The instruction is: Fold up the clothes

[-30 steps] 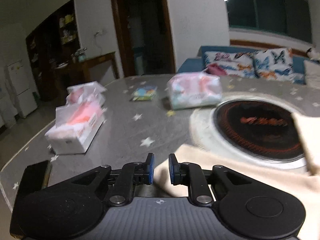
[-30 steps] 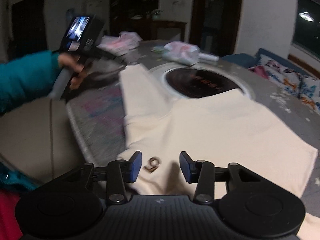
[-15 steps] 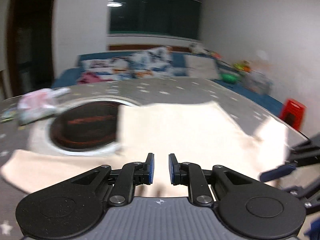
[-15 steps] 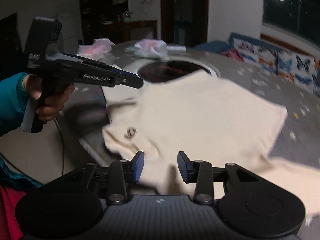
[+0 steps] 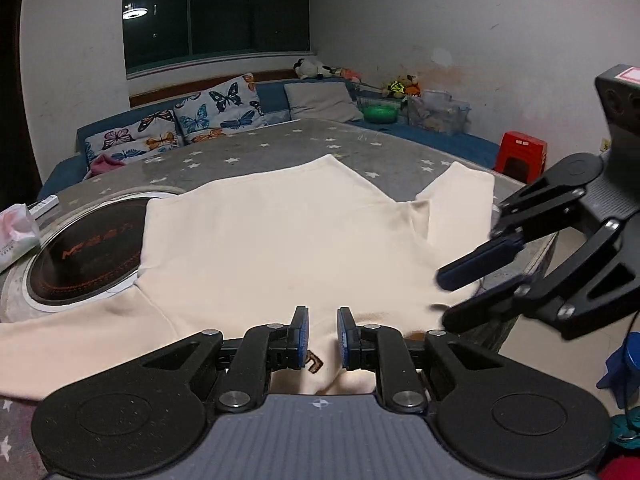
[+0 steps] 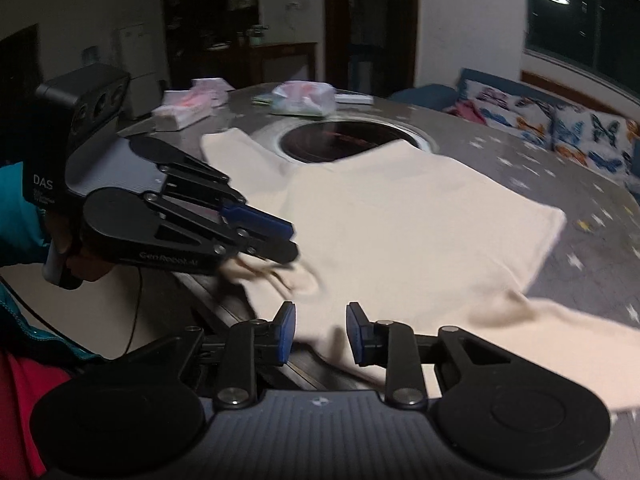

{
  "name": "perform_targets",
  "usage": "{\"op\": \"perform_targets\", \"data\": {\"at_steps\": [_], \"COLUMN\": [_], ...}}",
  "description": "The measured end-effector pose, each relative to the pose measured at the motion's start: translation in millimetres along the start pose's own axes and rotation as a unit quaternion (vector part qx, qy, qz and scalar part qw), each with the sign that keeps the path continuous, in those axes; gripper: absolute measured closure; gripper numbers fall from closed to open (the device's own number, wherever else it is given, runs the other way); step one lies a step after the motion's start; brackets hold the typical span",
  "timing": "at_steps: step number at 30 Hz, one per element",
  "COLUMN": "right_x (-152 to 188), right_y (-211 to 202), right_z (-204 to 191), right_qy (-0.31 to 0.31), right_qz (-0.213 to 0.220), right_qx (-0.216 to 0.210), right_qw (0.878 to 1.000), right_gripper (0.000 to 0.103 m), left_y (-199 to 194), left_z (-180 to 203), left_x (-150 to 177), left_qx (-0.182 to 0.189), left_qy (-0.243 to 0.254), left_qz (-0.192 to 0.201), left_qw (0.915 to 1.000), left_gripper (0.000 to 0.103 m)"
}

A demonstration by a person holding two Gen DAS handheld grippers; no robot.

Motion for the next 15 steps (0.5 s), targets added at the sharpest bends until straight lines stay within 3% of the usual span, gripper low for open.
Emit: {"op": "perform_targets", "data": {"at_steps": [4, 9, 12, 15], "right_x": [-3, 2, -1, -5], "right_y": [17, 28, 20, 9], "right_z": [-9, -7, -3, 3], "right_qy": [-0.028, -0.028, -0.020, -0.007], "right_qz": [-0.012, -0.030, -0.020, -0.007], "right_qx": [0.002, 0.012, 0.022, 0.026], "right_qw": [1.000, 0.999, 0.999, 1.000], "right_gripper": [0.081, 0.098, 0.100, 0.100], "left_y": [-9, -3, -2, -9], "left_z": [11, 16, 12, 8], "left_x": [5, 16, 17, 11], "left_qx": [0.019, 0.006, 0.002, -0.003], "left_qy": [0.017, 0.049, 0.044, 0.038], "left_qz": [-0.007, -0.021, -0.018, -0.002], "left_qw": [0.9997, 0.9986, 0.9989, 0.9993], "left_gripper": [0.078, 0.079, 0.095, 0.101]}}
Point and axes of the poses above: each gripper's, at about its wrist camera, not at the fingertips, and y roughly the way its jaws point, z to its right, x to its underside, the point moved 10 cm from there along y, roughly the way its jaws point, and after that the axes turned 4 degrees about -z, right-handed, at the moved point
